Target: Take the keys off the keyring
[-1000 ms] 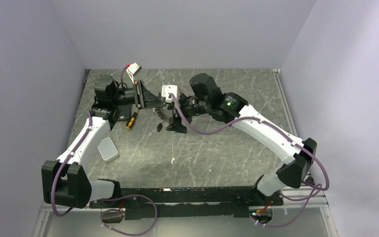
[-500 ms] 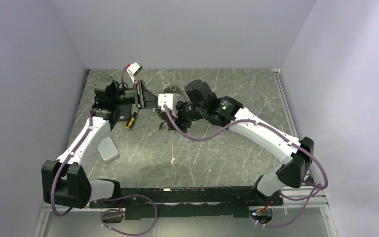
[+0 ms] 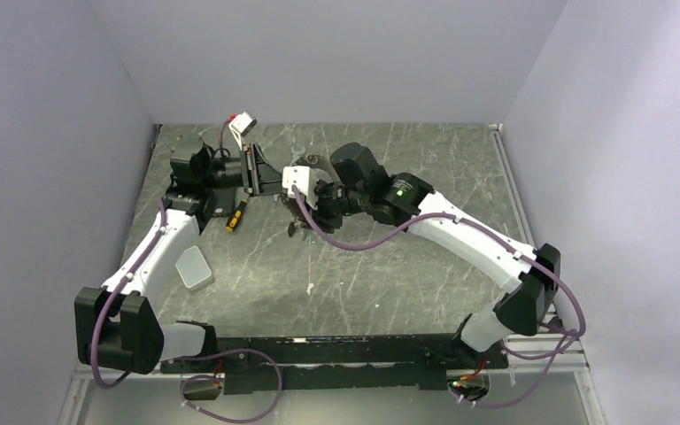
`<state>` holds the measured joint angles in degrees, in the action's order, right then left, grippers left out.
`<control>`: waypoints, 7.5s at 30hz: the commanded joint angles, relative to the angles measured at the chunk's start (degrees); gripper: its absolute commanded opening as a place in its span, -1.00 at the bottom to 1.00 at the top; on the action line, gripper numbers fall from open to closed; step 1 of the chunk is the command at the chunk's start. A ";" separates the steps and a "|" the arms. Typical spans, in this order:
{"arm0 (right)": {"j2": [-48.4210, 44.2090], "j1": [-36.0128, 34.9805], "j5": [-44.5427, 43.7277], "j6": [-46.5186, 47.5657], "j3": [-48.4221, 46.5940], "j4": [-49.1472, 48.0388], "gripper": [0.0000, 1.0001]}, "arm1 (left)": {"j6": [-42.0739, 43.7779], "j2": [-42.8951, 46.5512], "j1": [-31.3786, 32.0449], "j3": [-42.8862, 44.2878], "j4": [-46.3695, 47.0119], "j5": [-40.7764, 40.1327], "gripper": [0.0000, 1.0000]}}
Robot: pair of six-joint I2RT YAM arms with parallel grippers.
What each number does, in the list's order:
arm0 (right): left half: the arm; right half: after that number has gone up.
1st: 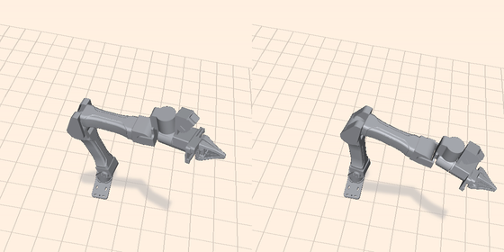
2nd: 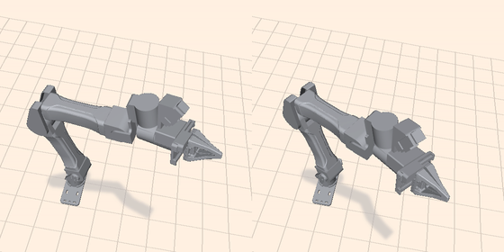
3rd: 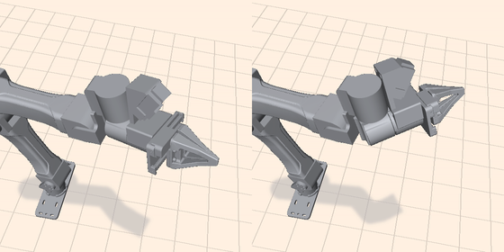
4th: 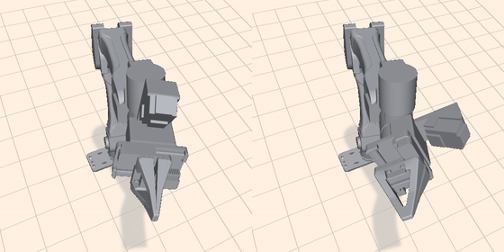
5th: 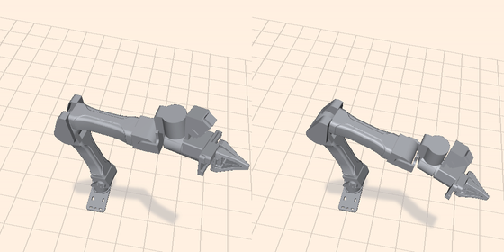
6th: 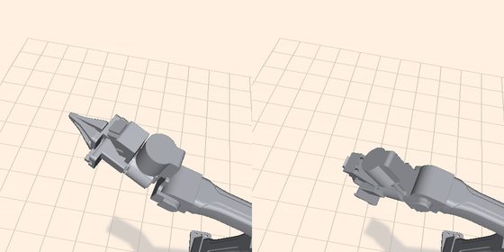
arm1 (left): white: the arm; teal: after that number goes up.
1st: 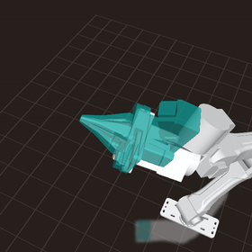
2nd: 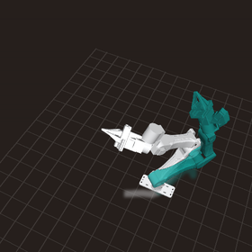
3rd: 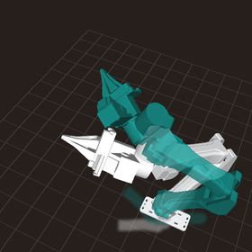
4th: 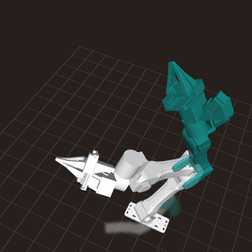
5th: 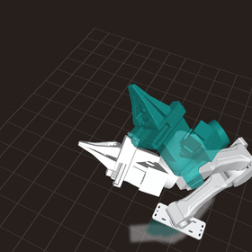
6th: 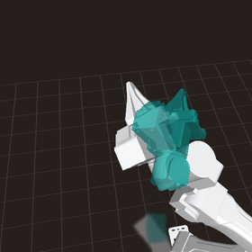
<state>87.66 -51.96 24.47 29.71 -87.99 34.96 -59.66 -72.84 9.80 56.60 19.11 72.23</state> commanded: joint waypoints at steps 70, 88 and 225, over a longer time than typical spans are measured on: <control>-7.26 13.27 34.77 -20.68 7.23 -8.16 -1.00 | 50.41 0.36 13.49 4.13 -29.25 -0.45 0.60; -8.30 14.74 36.41 -20.67 7.87 -7.57 -1.00 | 56.19 3.12 13.31 5.47 -39.34 0.93 -1.00; -7.15 17.12 37.66 -24.79 21.54 -14.15 0.10 | 71.14 -3.58 13.22 12.09 -56.66 -0.47 -1.00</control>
<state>82.63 -34.94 61.80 4.21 -67.05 22.94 11.40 -76.75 22.85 71.02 -41.80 69.30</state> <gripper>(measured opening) 0.514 0.031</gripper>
